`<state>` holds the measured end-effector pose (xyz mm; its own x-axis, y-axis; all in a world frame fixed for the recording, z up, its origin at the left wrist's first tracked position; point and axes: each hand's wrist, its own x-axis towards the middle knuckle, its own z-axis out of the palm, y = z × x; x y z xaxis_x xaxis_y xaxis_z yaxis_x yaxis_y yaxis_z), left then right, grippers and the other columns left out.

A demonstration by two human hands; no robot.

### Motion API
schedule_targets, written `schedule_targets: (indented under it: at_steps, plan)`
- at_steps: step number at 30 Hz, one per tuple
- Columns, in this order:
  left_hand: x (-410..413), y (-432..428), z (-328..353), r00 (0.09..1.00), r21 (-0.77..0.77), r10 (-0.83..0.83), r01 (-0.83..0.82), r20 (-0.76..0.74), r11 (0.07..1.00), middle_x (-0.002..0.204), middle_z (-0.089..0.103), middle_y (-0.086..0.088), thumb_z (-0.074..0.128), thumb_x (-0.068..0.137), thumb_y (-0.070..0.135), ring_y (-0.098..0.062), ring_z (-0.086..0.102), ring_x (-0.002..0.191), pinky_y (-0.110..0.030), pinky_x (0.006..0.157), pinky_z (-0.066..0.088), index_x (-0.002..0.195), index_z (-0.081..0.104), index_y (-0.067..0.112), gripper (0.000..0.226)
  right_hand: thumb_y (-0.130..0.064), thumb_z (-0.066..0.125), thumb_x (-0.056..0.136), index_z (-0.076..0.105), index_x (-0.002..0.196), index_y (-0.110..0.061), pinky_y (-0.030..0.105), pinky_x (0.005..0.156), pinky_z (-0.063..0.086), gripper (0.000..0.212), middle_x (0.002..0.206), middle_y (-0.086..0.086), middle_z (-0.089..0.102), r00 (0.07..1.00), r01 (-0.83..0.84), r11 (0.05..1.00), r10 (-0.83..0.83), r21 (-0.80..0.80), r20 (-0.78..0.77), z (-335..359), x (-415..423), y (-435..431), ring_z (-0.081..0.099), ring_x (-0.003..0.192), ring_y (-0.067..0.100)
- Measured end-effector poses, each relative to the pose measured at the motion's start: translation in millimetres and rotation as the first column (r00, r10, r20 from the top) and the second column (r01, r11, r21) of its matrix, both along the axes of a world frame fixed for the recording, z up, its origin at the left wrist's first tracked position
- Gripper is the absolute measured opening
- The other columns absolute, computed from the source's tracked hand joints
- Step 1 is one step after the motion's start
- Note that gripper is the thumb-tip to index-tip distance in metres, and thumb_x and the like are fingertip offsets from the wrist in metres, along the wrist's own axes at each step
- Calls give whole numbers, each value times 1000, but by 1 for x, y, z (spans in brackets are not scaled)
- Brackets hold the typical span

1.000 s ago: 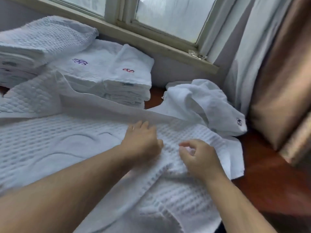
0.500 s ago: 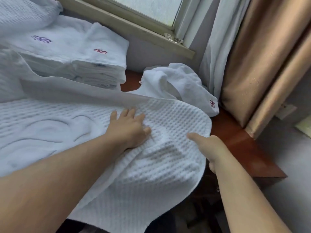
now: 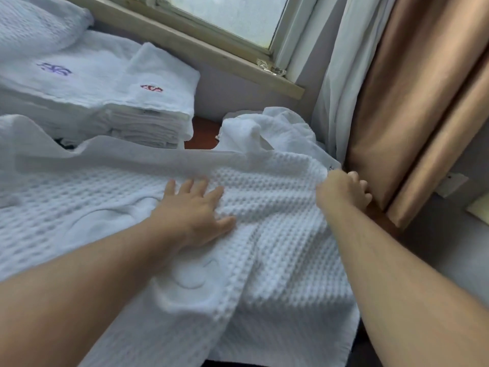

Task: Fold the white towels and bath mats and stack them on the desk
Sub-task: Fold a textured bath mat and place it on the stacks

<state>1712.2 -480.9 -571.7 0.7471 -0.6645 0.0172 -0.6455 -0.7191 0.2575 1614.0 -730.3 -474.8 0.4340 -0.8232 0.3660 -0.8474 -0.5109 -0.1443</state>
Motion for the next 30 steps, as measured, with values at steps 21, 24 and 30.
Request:
schedule_targets:
  at_steps: [21, 24, 30]
  plan:
    - [65, -44, 13, 937, -358, 198, -86, 289, 930, 138, 46, -8, 62, 87, 49, -30, 37, 133, -48, 118, 5, 148, 35, 18, 73, -42, 44, 99, 52, 75, -27, 29, 50, 31, 30, 66, -7, 58, 870, -406, 889, 306, 210, 386, -79, 23, 41, 52, 60, 8]
    - [64, -44, 22, 919, -349, 189, -61, 347, 935, 103, 60, -3, 57, 93, 36, -28, 54, 104, -50, 114, 16, 118, 61, 20, 30, -46, 41, 102, 50, 71, -25, 30, 52, 29, 38, 65, -8, 55, 862, -395, 897, 288, 198, 418, -78, 28, 39, 49, 61, 7]
    - [26, -36, 40, 902, -486, 35, 199, 431, 851, 79, 48, 3, 58, 93, 15, -21, 39, 70, -30, 58, 24, 106, 71, 33, 25, -44, 29, 107, 64, 107, -14, 32, 75, 36, 47, 106, 8, 67, 898, -365, 877, 243, 312, 367, -71, 40, 32, 59, 96, 27]
